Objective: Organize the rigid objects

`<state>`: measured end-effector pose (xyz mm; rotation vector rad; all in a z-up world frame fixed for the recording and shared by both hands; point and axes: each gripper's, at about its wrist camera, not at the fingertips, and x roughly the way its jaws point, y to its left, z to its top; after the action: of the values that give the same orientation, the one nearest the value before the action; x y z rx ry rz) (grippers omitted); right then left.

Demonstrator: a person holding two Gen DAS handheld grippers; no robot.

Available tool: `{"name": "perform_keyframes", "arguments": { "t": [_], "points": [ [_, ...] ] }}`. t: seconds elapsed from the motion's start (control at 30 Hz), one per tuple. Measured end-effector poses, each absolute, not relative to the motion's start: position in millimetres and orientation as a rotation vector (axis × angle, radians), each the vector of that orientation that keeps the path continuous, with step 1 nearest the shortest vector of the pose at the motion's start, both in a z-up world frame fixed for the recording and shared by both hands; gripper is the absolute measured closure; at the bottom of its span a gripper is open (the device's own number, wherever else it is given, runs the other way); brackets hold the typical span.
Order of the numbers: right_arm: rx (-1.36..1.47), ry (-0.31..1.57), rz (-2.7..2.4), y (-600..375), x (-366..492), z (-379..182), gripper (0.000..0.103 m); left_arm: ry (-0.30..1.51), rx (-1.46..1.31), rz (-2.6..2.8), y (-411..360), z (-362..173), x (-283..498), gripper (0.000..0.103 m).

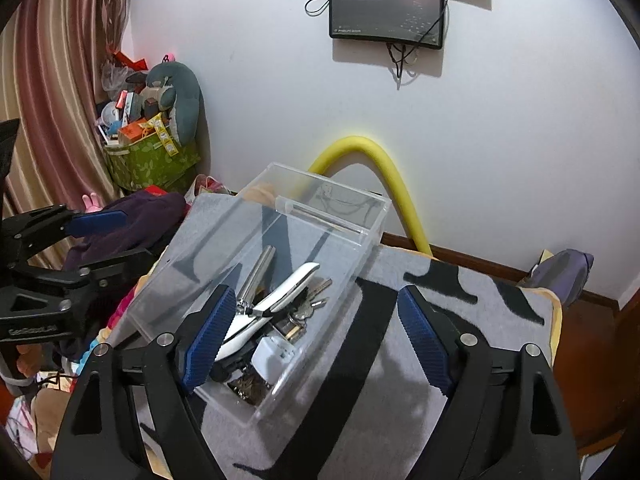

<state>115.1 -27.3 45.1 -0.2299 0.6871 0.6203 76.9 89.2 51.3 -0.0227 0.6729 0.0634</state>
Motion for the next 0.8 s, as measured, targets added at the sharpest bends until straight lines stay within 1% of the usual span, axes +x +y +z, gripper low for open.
{"name": "perform_keyframes", "arguments": {
  "t": [0.1,0.17,0.27,0.43,0.53,0.8],
  "points": [
    [-0.209,0.679,0.62,-36.2,111.0,44.3,0.019,0.63,-0.016,0.077,84.5,53.6,66.1,0.022],
    [-0.196,0.671,0.622,-40.2,105.5,44.6,0.016,0.597,-0.016,0.091,82.4,53.6,58.4,0.012],
    [-0.186,0.642,0.618,-48.2,93.5,44.9,0.013,0.569,-0.024,0.099,79.5,54.1,48.8,0.008],
    [-0.18,0.584,0.622,-58.8,68.4,47.1,0.001,0.543,-0.009,0.101,69.6,49.7,32.5,0.006],
    [-0.167,0.57,0.625,-61.9,55.6,47.1,0.001,0.526,0.003,0.116,62.6,45.5,23.4,0.002],
    [-0.182,0.54,0.603,-67.5,23.6,35.8,0.001,0.522,-0.053,0.11,59.2,32.1,4.2,0.002]
  ]
}}
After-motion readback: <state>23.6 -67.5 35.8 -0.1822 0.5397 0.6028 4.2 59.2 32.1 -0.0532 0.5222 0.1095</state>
